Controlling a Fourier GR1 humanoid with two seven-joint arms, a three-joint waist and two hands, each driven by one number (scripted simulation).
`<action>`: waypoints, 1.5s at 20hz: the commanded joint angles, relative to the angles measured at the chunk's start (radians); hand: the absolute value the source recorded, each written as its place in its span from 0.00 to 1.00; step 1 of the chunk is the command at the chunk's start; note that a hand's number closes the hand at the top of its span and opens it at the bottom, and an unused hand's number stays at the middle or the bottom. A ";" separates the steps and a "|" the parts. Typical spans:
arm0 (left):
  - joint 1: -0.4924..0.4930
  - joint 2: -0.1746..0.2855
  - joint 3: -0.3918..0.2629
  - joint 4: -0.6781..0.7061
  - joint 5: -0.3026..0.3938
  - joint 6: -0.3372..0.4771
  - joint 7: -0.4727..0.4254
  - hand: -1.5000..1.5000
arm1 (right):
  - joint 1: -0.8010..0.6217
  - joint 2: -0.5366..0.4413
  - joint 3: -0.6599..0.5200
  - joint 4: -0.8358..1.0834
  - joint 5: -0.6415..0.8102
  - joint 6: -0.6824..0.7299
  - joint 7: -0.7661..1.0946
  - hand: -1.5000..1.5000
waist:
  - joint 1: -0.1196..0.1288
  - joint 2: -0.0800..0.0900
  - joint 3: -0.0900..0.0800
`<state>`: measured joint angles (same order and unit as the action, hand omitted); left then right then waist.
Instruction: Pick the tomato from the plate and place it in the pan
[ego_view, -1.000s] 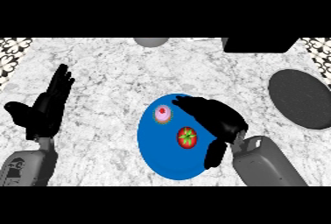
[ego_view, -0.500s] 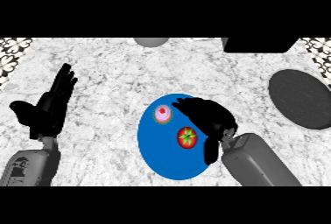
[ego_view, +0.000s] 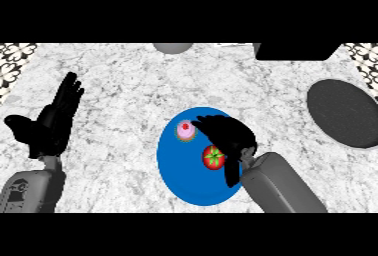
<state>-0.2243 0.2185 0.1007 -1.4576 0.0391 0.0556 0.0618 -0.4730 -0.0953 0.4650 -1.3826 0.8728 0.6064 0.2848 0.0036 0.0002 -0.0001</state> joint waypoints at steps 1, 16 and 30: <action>-0.005 -0.046 -0.042 -0.061 -0.038 0.043 0.056 0.50 | -0.015 0.002 -0.018 0.050 0.046 0.013 -0.018 0.00 | -0.001 -0.001 0.000; 0.044 -0.067 -0.029 -0.064 -0.044 0.017 0.005 0.50 | 0.022 0.049 0.066 0.225 0.157 -0.119 -0.247 1.00 | 0.002 0.000 0.000; -0.056 -0.021 0.027 0.009 -0.042 0.018 0.042 0.50 | 0.100 0.094 -0.200 0.150 0.096 -0.291 0.292 1.00 | -0.015 -0.002 0.000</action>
<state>-0.2574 0.1877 0.1154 -1.4553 -0.0005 0.0623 0.0866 -0.4013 -0.0142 0.3412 -1.2293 0.9943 0.4077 0.3803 -0.0054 -0.0067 -0.0012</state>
